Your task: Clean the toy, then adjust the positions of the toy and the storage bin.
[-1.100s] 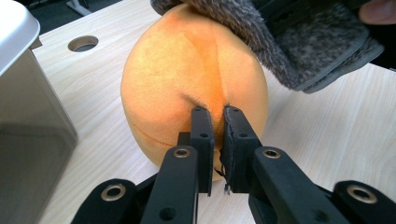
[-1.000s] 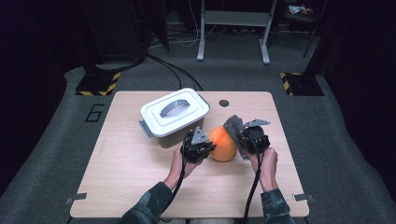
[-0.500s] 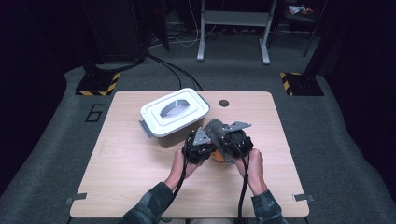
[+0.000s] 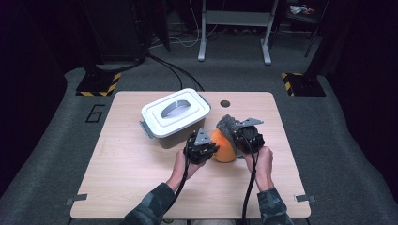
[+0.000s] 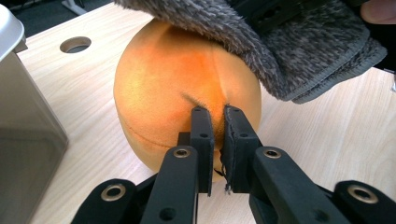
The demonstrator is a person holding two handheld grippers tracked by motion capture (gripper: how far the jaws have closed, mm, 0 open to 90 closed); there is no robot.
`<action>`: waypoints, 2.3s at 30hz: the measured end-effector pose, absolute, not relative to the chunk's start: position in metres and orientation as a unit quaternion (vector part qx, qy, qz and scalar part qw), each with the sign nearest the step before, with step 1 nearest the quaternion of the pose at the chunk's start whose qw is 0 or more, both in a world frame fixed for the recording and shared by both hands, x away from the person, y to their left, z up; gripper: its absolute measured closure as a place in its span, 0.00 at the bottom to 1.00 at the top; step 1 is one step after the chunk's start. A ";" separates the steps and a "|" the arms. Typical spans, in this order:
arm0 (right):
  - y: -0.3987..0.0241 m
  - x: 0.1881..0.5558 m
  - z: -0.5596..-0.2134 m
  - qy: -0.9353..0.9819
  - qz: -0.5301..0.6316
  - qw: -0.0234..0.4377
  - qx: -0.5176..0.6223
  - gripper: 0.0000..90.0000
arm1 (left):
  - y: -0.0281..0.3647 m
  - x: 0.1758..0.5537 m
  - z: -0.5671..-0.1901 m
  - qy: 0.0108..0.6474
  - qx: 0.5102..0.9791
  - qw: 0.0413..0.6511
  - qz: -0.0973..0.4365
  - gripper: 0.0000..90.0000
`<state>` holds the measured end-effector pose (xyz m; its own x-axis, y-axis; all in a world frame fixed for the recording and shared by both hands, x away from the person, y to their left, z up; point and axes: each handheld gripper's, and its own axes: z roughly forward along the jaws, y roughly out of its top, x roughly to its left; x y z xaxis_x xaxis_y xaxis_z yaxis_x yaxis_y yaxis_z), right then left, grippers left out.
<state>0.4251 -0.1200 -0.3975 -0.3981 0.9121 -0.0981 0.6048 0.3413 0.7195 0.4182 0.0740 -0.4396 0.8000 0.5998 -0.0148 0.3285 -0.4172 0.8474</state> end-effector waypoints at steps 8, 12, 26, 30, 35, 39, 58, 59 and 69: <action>-0.136 0.411 -0.390 0.769 0.331 0.253 0.484 0.84 | 0.074 0.422 -0.438 0.307 0.822 0.456 0.147 0.92; -0.145 0.399 -0.389 0.765 0.336 0.255 0.487 0.84 | 0.074 0.423 -0.438 0.311 0.821 0.456 0.147 0.92; -0.170 0.371 -0.400 0.753 0.334 0.246 0.510 0.83 | 0.075 0.429 -0.437 0.322 0.817 0.456 0.142 0.92; -0.175 0.364 -0.406 0.755 0.325 0.238 0.517 0.82 | 0.077 0.431 -0.437 0.326 0.815 0.457 0.143 0.92; -0.181 0.356 -0.418 0.756 0.314 0.228 0.527 0.82 | 0.078 0.433 -0.438 0.332 0.813 0.457 0.143 0.92; -0.183 0.348 -0.432 0.755 0.301 0.214 0.542 0.81 | 0.079 0.434 -0.438 0.333 0.812 0.457 0.143 0.92; -0.178 0.327 -0.485 0.769 0.275 0.161 0.554 0.51 | 0.080 0.434 -0.438 0.334 0.813 0.455 0.146 0.91; -0.178 0.326 -0.483 0.767 0.278 0.160 0.555 0.45 | 0.080 0.434 -0.438 0.334 0.811 0.457 0.146 0.91; -0.198 0.327 -0.462 0.759 0.327 0.181 0.533 0.15 | 0.082 0.434 -0.439 0.333 0.813 0.455 0.144 0.90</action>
